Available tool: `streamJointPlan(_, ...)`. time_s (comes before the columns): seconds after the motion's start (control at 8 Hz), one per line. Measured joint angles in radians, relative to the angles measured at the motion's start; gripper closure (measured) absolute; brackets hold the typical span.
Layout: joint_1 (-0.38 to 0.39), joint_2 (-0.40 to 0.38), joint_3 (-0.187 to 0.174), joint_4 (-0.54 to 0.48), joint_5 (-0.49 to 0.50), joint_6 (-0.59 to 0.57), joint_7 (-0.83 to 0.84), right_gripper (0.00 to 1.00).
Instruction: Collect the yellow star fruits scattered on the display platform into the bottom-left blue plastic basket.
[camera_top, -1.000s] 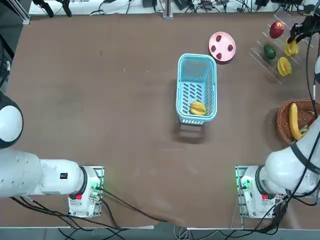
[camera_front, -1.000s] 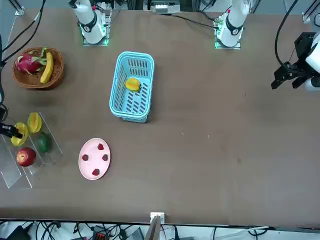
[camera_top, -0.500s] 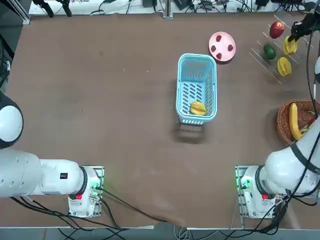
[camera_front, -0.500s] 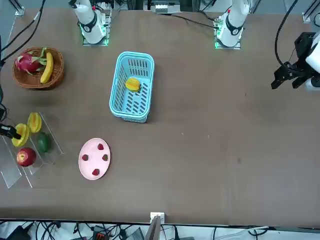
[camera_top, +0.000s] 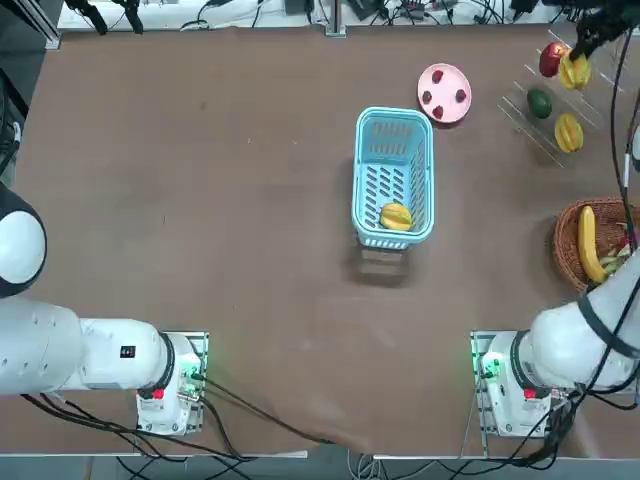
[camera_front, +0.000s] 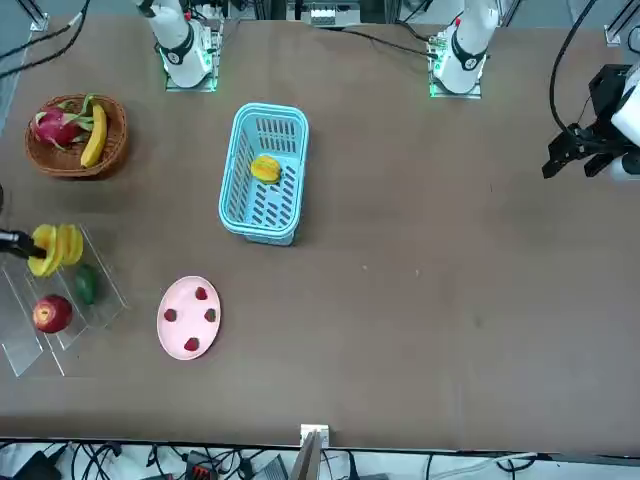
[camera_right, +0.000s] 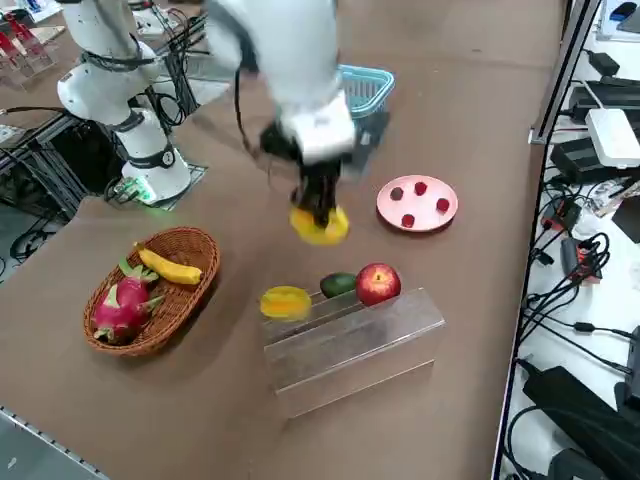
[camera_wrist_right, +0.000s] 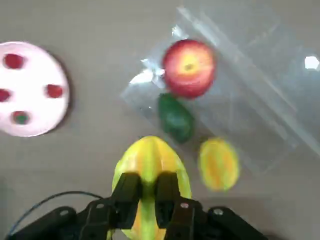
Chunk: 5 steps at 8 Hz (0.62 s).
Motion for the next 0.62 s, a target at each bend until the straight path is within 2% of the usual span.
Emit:
streamJointPlan(0.25,0.189,-0.076,0.008,-0.007,-0.025,-0.16,0.309,0.78)
streamJointPlan(0.38,0.3,-0.1,0.011,-0.02,-0.028,-0.196,0.481,0.78)
streamJointPlan(0.62,0.51,-0.141,0.015,-0.074,-0.025,-0.197,0.797,0.78)
